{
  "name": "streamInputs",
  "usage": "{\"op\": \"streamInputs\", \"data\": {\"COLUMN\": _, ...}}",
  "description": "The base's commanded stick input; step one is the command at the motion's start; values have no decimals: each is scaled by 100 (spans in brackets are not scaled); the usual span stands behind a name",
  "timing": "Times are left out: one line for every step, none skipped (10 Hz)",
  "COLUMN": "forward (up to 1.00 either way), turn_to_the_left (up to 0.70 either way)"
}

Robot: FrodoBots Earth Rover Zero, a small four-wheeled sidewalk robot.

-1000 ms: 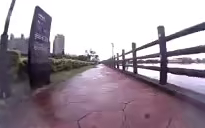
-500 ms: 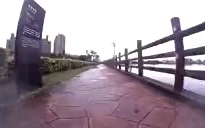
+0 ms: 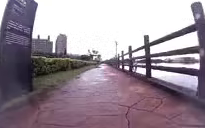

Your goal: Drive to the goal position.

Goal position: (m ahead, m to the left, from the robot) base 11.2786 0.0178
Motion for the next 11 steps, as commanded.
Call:
{"op": "streamInputs", "data": {"forward": 100, "turn_to_the_left": -1}}
{"op": "streamInputs", "data": {"forward": 100, "turn_to_the_left": -1}}
{"op": "streamInputs", "data": {"forward": 100, "turn_to_the_left": -1}}
{"op": "streamInputs", "data": {"forward": 100, "turn_to_the_left": 20}}
{"op": "streamInputs", "data": {"forward": 100, "turn_to_the_left": 38}}
{"op": "streamInputs", "data": {"forward": 100, "turn_to_the_left": 12}}
{"op": "streamInputs", "data": {"forward": 100, "turn_to_the_left": 2}}
{"op": "streamInputs", "data": {"forward": 100, "turn_to_the_left": -1}}
{"op": "streamInputs", "data": {"forward": 100, "turn_to_the_left": -1}}
{"op": "streamInputs", "data": {"forward": 100, "turn_to_the_left": -1}}
{"op": "streamInputs", "data": {"forward": 100, "turn_to_the_left": -22}}
